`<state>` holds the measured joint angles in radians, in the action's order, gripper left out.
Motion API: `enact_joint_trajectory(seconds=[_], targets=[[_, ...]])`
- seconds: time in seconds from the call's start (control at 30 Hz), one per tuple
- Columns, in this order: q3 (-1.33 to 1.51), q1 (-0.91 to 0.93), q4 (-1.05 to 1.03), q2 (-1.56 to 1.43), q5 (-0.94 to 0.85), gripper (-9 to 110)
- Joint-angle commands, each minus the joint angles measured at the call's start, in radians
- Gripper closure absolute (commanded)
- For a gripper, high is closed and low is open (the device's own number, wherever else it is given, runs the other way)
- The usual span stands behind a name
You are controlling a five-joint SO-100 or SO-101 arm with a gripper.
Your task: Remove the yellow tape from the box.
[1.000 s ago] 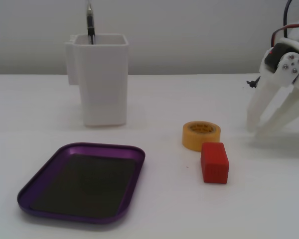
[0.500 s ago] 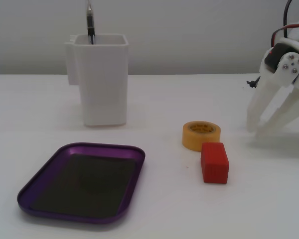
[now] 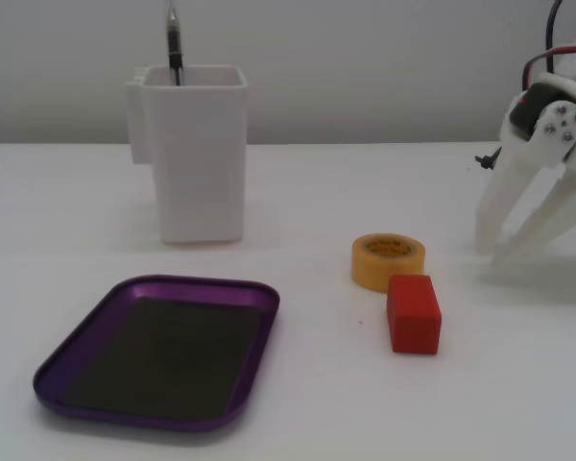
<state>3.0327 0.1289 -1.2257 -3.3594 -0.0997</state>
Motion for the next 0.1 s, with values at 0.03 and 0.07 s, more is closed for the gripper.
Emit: enact_joint_trajectory(seconds=[0.03, 0.07], targets=[[0.006, -0.008, 0.008, -0.038, -0.002, 102], [0.006, -0.008, 0.008, -0.038, -0.002, 102]])
